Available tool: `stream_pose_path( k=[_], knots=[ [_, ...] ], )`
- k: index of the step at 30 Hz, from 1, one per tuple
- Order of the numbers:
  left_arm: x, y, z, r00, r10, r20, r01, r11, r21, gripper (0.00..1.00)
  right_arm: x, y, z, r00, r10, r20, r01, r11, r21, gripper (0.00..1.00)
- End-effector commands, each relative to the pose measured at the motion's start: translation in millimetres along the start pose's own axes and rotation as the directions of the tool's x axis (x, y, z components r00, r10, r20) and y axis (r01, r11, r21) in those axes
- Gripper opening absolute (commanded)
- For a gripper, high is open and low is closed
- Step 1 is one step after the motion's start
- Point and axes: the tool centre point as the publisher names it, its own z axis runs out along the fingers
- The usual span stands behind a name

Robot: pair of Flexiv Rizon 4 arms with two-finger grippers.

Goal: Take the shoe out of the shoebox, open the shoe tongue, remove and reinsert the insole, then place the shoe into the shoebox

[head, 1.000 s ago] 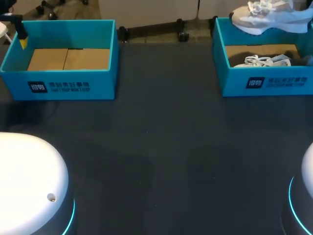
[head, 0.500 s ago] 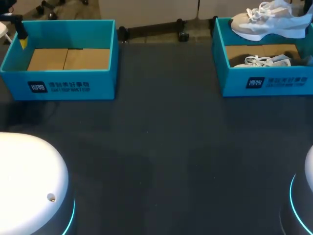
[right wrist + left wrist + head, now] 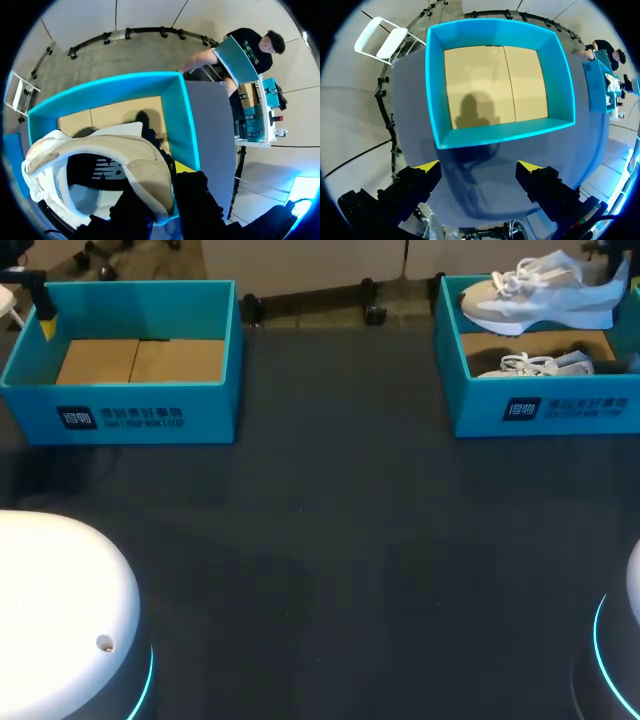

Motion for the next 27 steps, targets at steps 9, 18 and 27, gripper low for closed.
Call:
stream_pose_path(
  k=[9, 18, 27],
  knots=[
    [-0.2, 0, 0, 1.0, 0.001, 0.001, -0.001, 1.0, -0.001, 1.0, -2.2, 13.2, 15, 1.0, 0.018, -0.005, -0.018, 0.999, 0.026, 0.0],
    [-0.2, 0, 0, 1.0, 0.001, 0.001, -0.001, 1.0, -0.001, 1.0, 6.3, 18.1, 29, 1.0, 0.03, 0.007, -0.03, 0.999, 0.028, 0.0],
    [-0.2, 0, 0, 1.0, 0.001, 0.001, -0.001, 1.0, -0.001, 1.0, -2.3, 10.2, 42, 0.999, 0.049, -0.008, -0.048, 0.999, 0.018, 0.0]
  ],
)
